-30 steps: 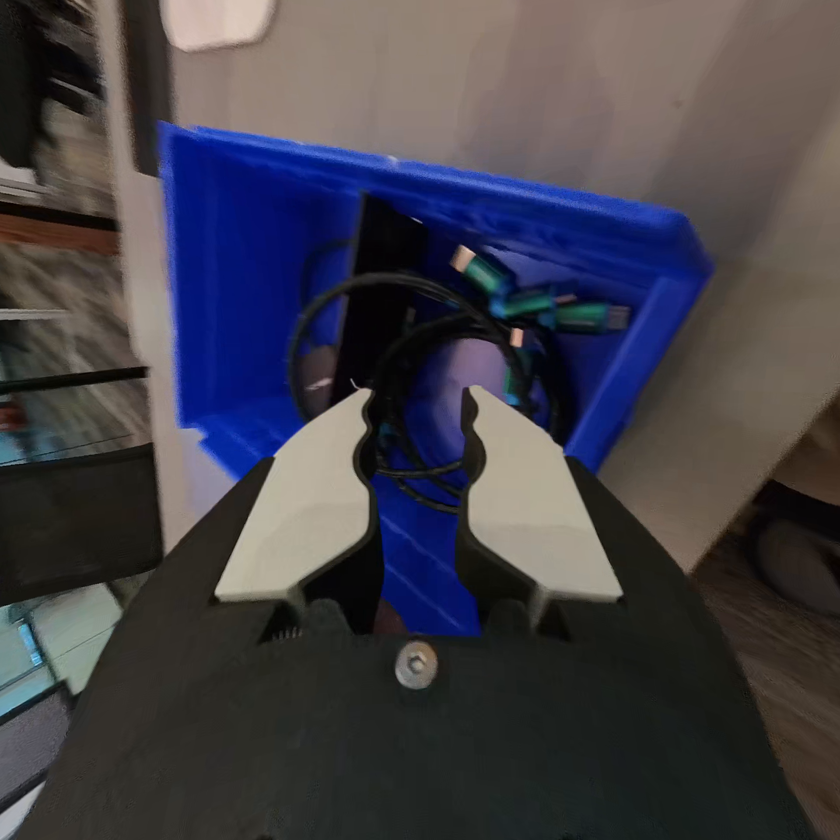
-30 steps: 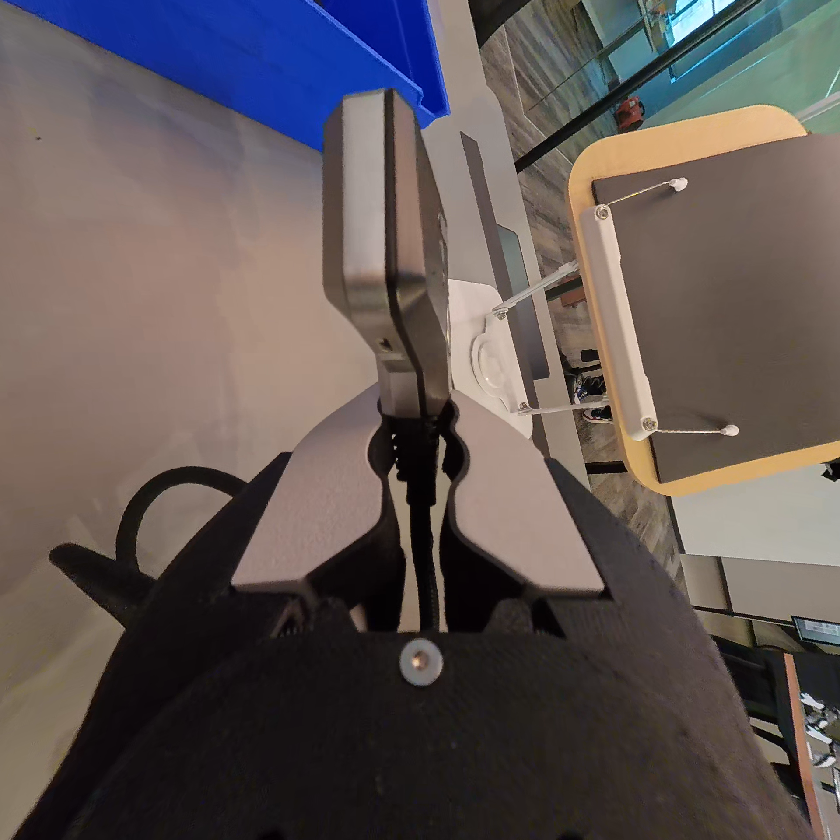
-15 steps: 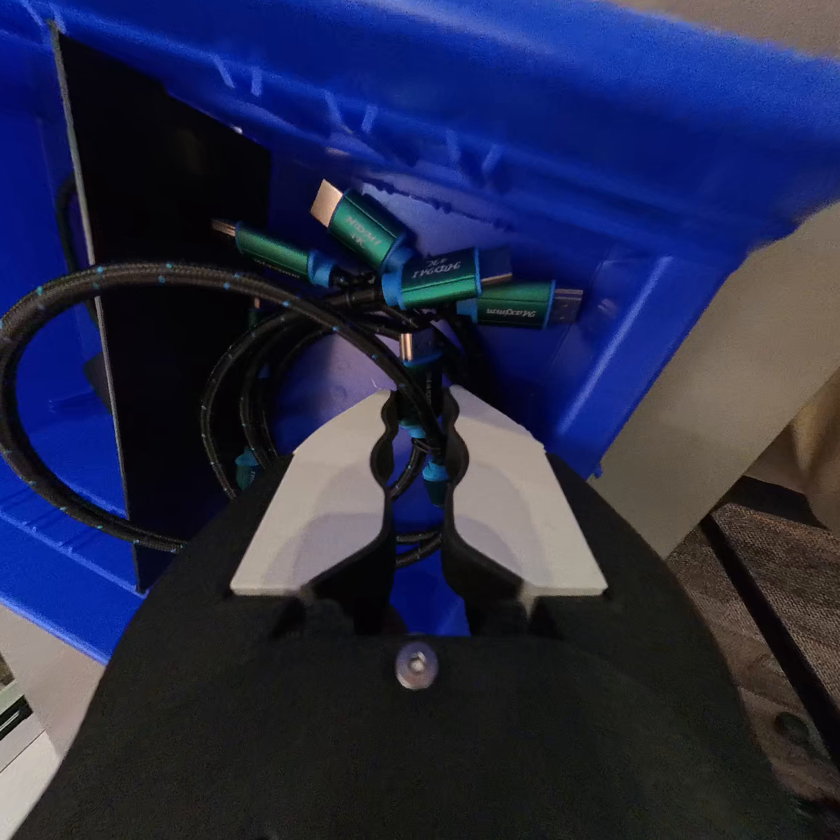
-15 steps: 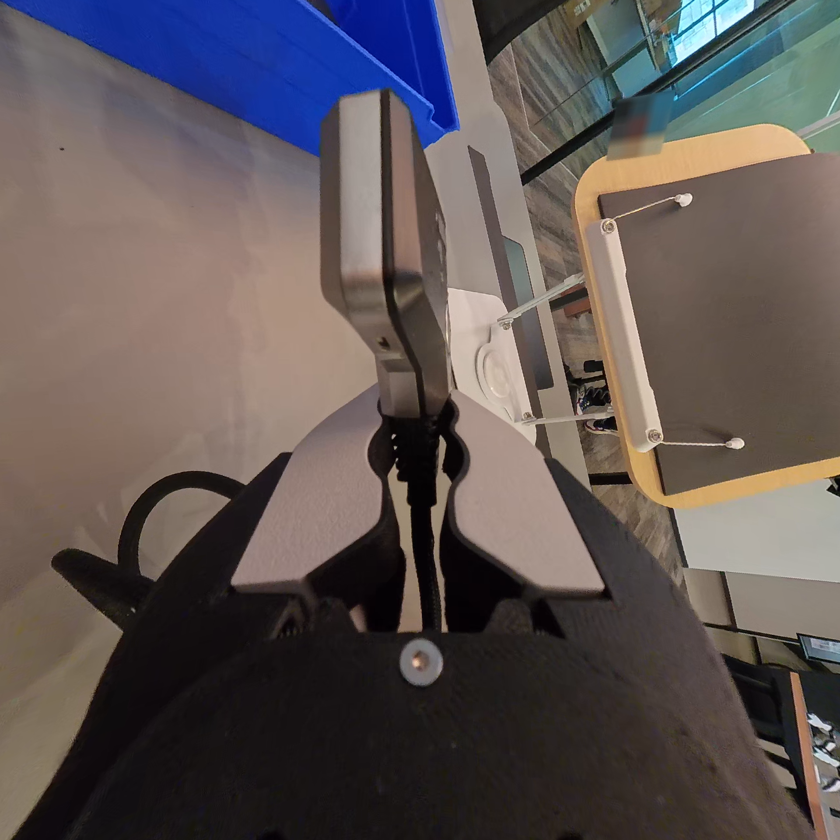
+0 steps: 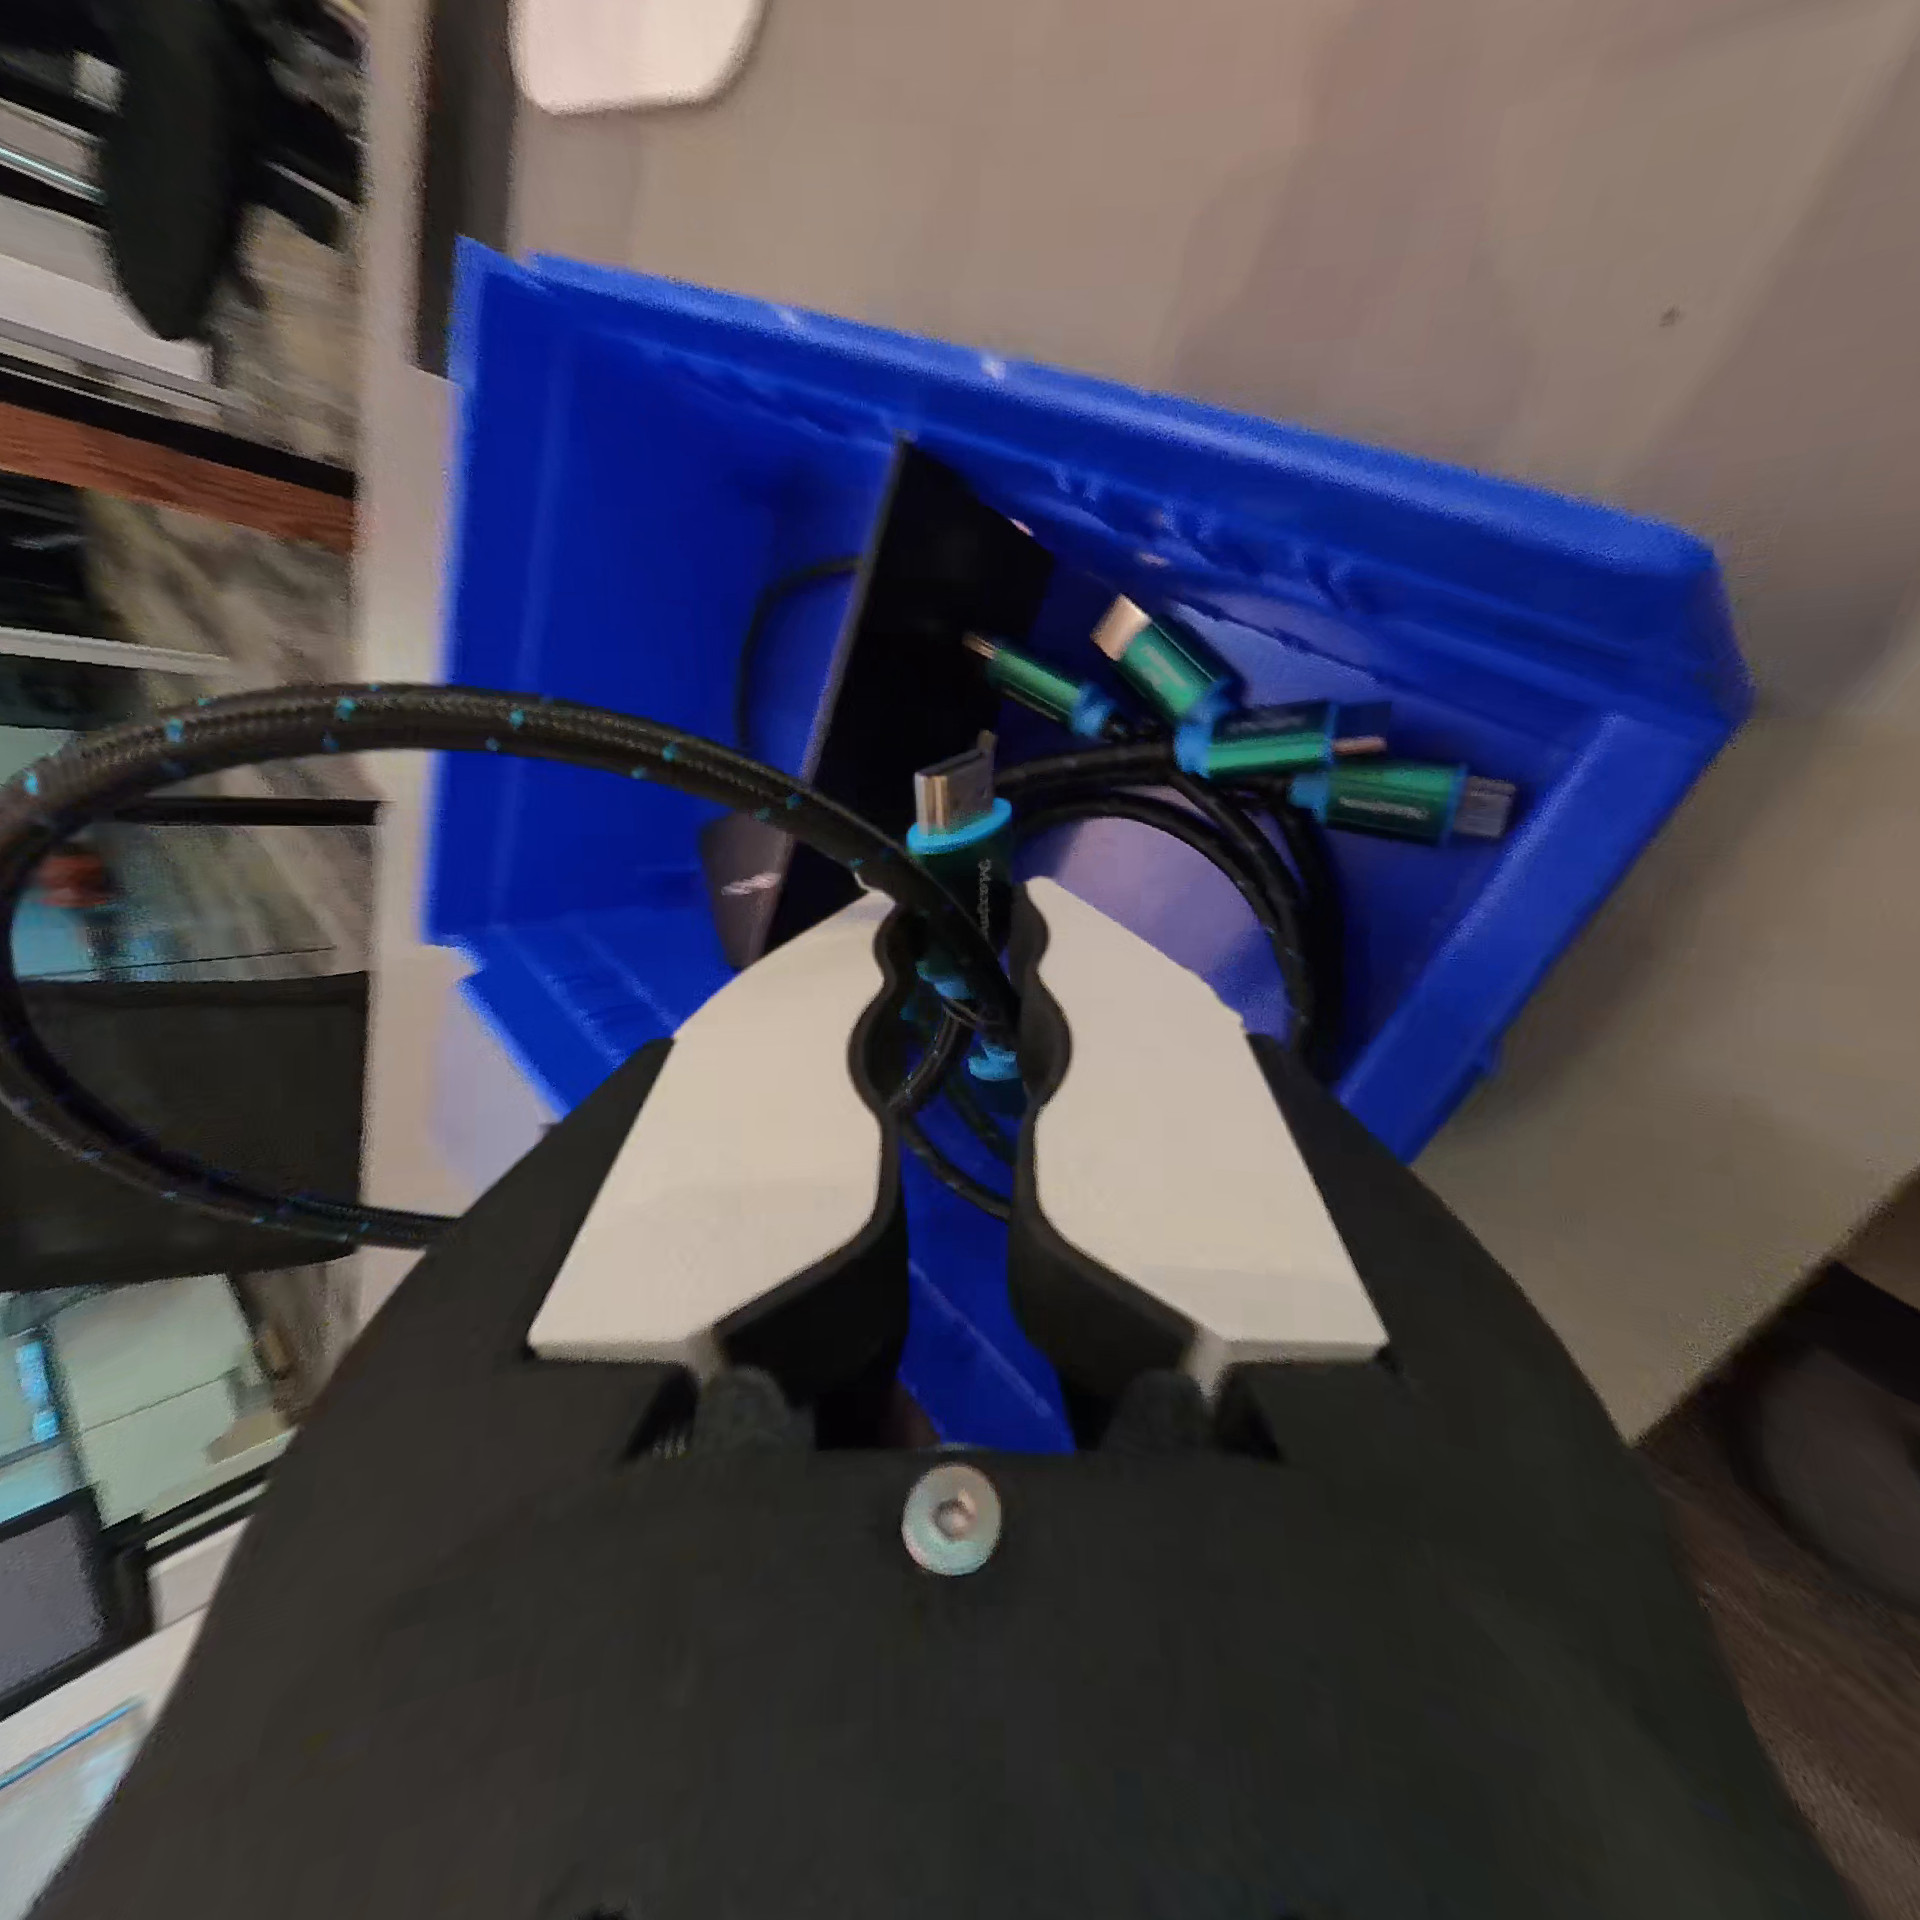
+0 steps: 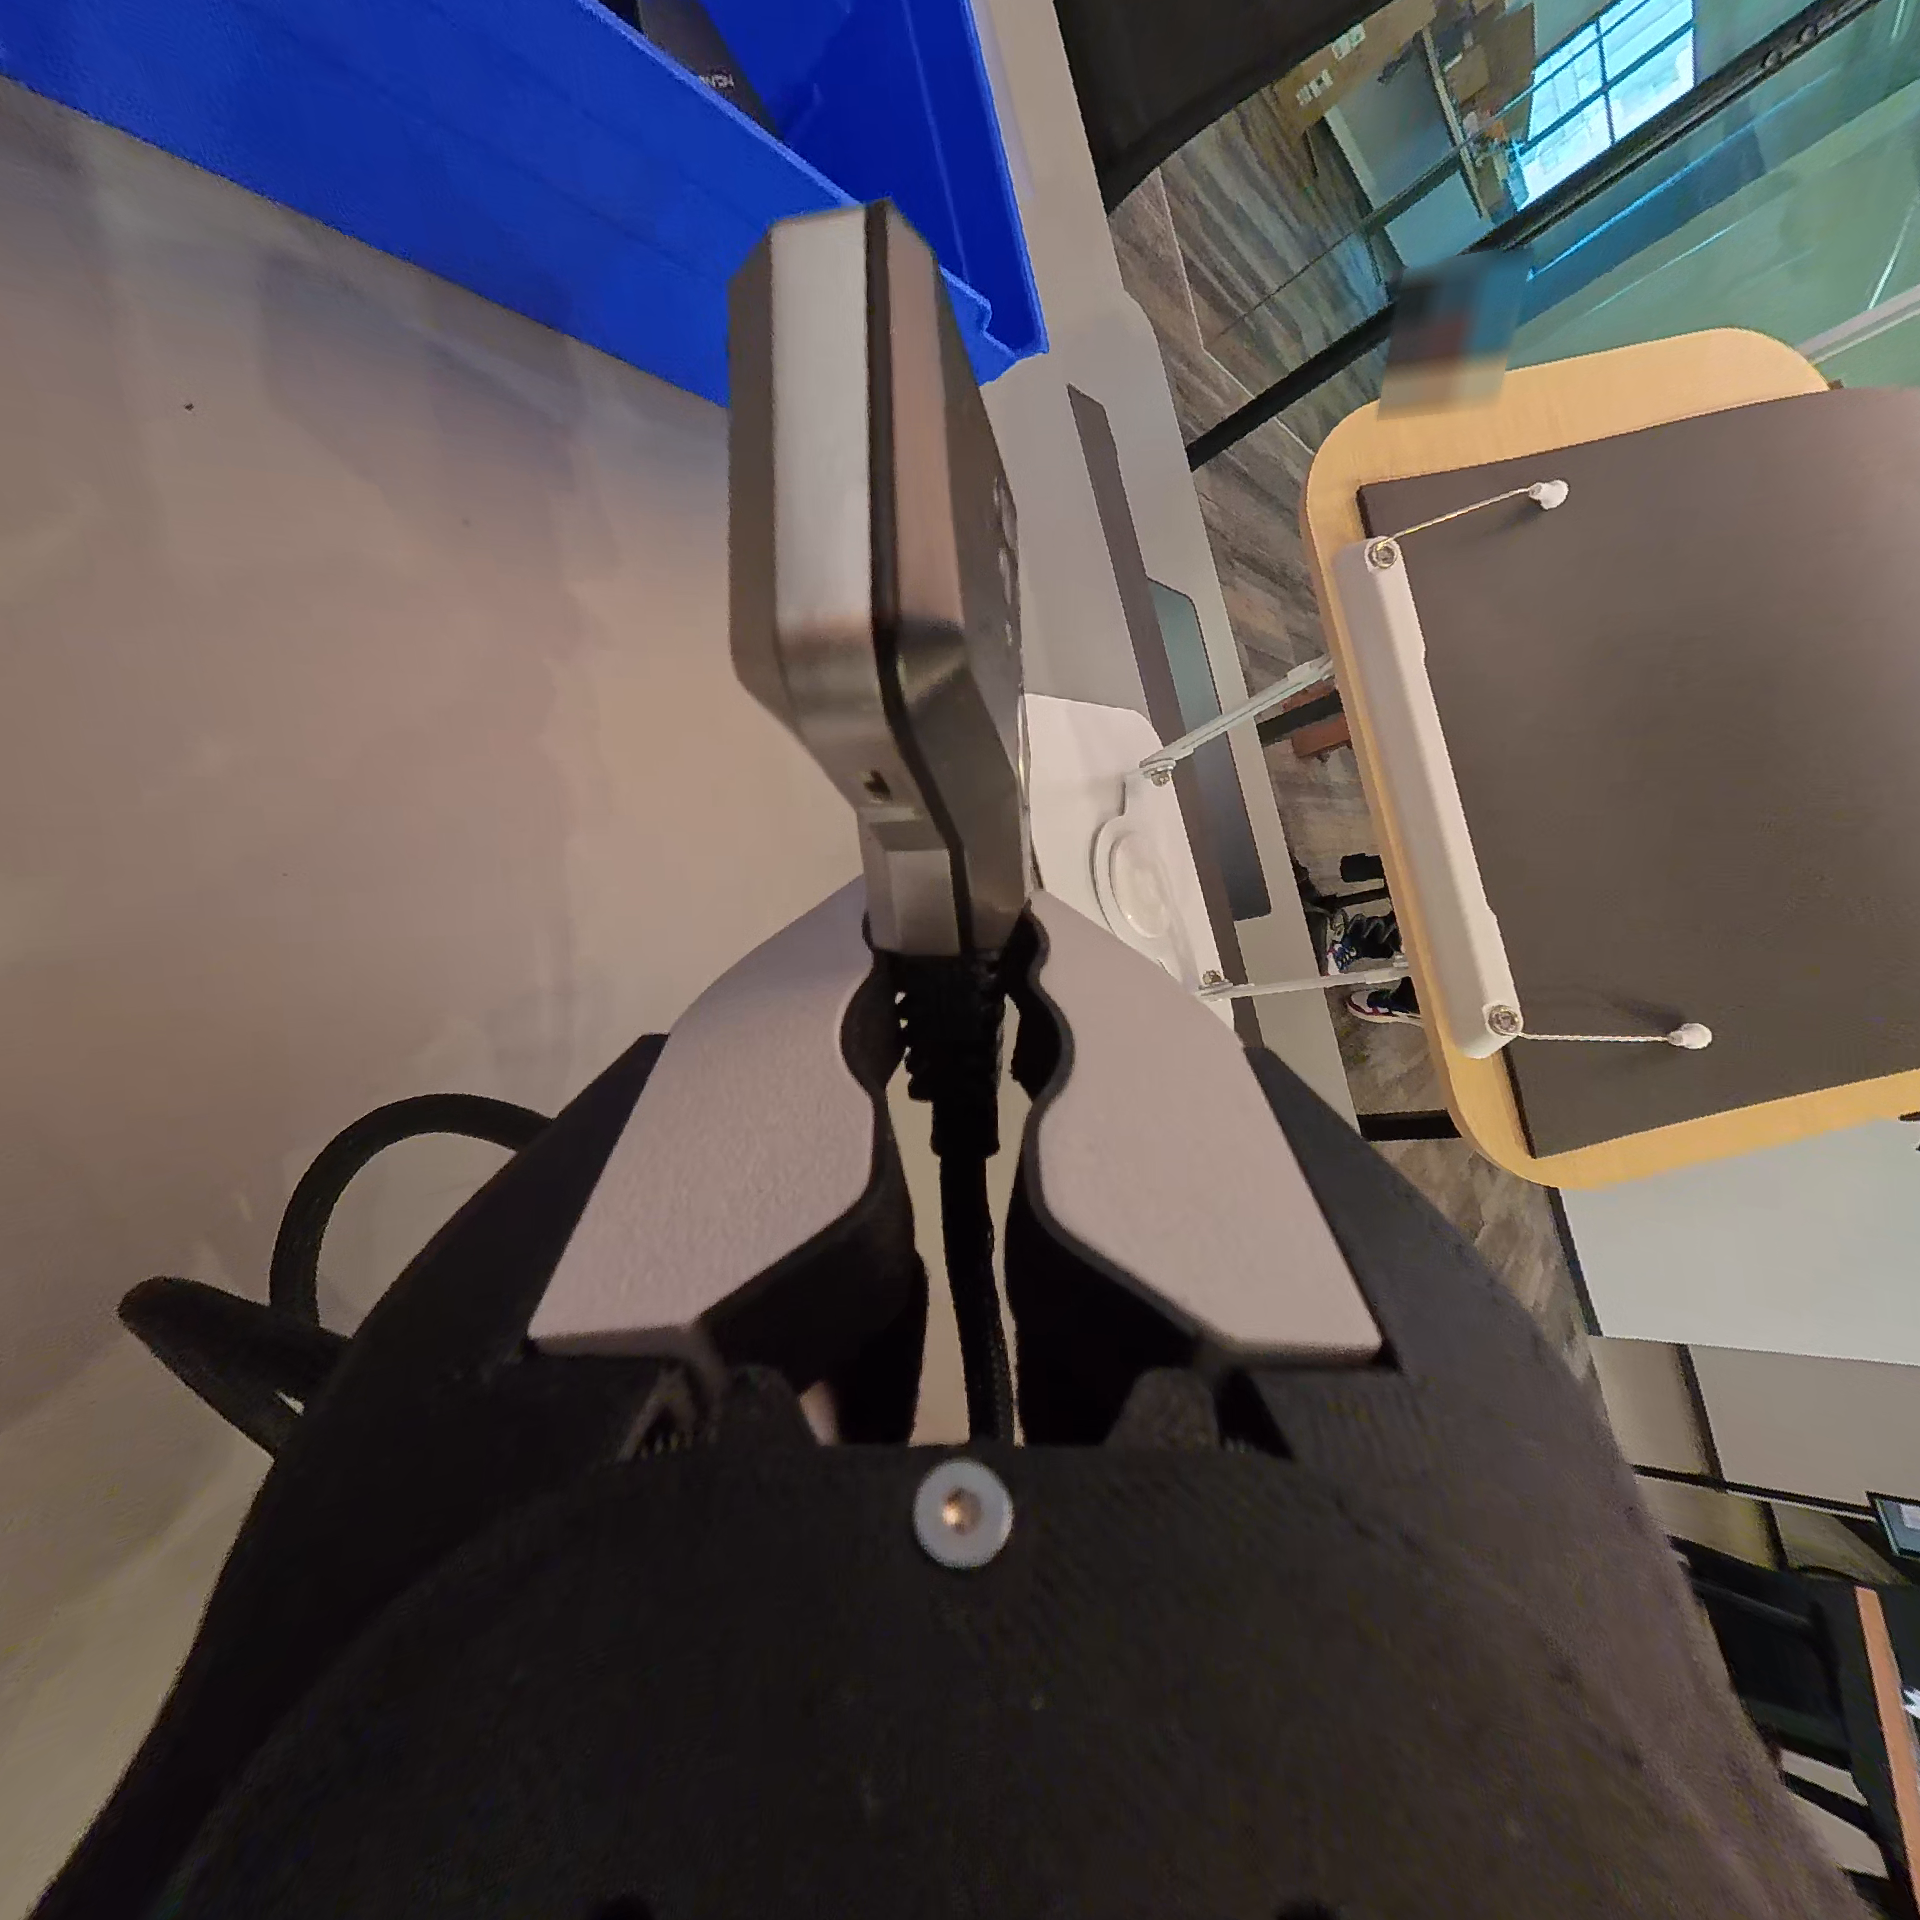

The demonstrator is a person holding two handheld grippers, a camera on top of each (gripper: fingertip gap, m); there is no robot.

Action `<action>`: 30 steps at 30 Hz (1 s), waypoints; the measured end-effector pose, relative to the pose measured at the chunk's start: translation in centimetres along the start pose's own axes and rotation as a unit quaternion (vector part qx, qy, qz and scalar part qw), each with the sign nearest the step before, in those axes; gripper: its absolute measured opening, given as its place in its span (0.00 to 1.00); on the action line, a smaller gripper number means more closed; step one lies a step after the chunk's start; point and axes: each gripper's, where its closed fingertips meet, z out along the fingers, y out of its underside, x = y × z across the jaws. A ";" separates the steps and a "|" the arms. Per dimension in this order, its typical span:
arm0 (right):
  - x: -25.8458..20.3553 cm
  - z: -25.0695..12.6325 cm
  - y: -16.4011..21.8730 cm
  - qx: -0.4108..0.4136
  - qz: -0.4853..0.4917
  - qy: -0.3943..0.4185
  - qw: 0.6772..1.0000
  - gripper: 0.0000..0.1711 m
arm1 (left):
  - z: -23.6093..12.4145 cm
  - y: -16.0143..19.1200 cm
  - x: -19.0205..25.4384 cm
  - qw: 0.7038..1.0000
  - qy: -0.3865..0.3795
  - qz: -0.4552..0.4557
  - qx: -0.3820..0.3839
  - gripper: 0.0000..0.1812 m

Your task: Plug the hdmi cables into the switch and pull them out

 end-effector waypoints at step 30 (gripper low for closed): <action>1.6 -1.3 1.0 0.009 0.046 0.012 0.999 0.10 | 4.4 -19.3 4.9 0.950 -0.242 0.195 0.015 0.09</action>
